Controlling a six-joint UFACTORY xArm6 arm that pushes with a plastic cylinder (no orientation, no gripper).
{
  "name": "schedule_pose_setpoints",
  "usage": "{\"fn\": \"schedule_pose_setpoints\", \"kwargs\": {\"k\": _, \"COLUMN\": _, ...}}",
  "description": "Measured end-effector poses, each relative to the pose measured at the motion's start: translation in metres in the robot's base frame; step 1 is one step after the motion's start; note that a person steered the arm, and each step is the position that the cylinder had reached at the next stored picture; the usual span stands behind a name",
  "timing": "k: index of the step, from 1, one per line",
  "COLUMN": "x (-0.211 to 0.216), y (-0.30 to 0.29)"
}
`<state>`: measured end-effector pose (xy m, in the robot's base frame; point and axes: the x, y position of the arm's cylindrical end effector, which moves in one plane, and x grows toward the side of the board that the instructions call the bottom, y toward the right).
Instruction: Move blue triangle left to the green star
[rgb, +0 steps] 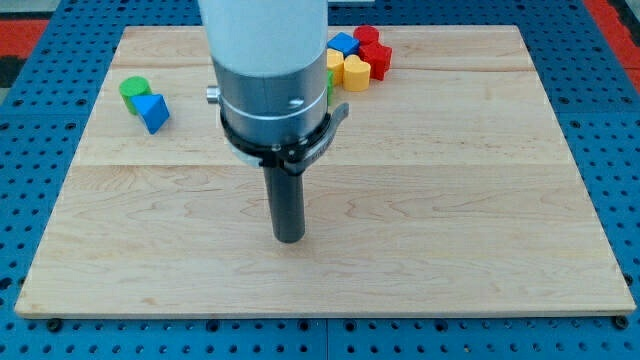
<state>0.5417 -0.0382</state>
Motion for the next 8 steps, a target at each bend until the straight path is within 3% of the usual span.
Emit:
{"fn": "schedule_pose_setpoints", "kwargs": {"k": 3, "x": 0.01, "y": -0.002}}
{"fn": "schedule_pose_setpoints", "kwargs": {"k": 5, "x": 0.016, "y": -0.079}}
{"fn": "schedule_pose_setpoints", "kwargs": {"k": 8, "x": -0.098, "y": -0.217}}
